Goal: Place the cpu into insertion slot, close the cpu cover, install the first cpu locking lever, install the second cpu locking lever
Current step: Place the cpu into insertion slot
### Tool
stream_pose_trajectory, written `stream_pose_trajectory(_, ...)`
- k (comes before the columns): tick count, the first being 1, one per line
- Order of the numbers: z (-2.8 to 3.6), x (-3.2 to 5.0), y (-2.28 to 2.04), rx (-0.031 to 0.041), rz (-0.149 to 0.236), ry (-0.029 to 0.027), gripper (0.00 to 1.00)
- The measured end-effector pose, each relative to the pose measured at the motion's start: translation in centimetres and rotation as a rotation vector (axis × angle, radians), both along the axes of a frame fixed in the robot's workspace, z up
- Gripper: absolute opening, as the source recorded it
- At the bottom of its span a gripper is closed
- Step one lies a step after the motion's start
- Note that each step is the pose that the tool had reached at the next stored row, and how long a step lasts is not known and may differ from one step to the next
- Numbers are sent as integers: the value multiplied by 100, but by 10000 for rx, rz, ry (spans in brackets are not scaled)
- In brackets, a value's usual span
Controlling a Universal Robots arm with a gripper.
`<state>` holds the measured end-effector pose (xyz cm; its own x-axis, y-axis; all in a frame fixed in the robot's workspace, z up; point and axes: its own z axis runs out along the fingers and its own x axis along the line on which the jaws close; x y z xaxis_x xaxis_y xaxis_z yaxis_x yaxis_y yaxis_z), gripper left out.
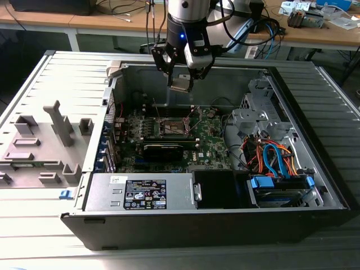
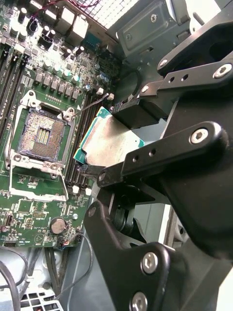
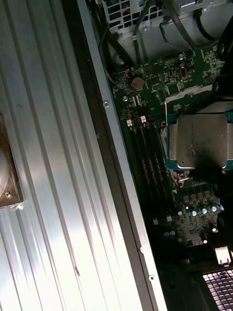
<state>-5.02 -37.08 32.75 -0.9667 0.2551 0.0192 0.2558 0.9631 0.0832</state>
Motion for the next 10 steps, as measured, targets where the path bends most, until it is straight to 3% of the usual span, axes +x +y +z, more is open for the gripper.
stream_pose_trajectory(10, -2, 0, 0, 0, -78, 0, 54)
